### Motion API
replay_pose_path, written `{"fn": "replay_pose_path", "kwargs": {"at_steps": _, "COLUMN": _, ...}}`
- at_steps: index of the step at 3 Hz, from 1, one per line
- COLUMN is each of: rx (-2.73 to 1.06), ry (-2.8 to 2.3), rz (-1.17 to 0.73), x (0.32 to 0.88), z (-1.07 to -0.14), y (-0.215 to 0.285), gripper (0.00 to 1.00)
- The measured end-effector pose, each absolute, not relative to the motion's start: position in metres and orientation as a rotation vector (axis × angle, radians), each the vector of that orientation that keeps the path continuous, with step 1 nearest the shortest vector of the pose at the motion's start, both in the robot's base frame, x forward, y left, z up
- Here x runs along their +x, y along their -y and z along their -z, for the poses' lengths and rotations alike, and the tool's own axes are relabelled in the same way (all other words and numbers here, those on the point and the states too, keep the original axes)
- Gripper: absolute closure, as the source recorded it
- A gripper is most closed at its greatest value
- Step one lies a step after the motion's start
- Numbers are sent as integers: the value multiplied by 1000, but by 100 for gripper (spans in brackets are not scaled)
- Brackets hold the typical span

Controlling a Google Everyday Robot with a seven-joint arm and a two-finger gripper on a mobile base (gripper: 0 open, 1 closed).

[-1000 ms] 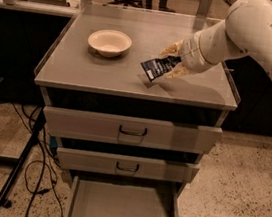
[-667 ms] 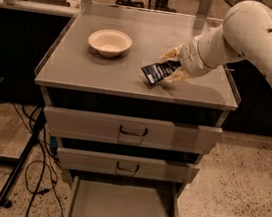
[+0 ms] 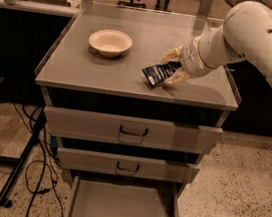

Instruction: Pick rxbar blueberry from bottom drawer and place on counter

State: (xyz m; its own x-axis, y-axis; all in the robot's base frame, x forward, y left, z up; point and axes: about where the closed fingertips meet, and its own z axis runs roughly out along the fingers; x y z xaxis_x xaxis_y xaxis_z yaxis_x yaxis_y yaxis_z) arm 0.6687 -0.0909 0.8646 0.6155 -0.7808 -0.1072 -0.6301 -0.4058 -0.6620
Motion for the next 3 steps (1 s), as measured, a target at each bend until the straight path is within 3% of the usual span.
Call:
{"fn": "replay_pose_path", "kwargs": {"at_steps": 1, "rx": -2161, "ry": -1104, "rz": 286, "x": 669, "z": -865, "y": 91, "gripper": 19}}
{"fn": "replay_pose_path", "kwargs": {"at_steps": 2, "rx": -2162, "ry": -1103, "rz": 286, "x": 669, "z": -864, "y": 91, "gripper": 0}}
{"fn": "replay_pose_path", "kwargs": {"at_steps": 3, "rx": -2162, "ry": -1103, "rz": 285, "x": 669, "z": -864, "y": 91, "gripper": 0}}
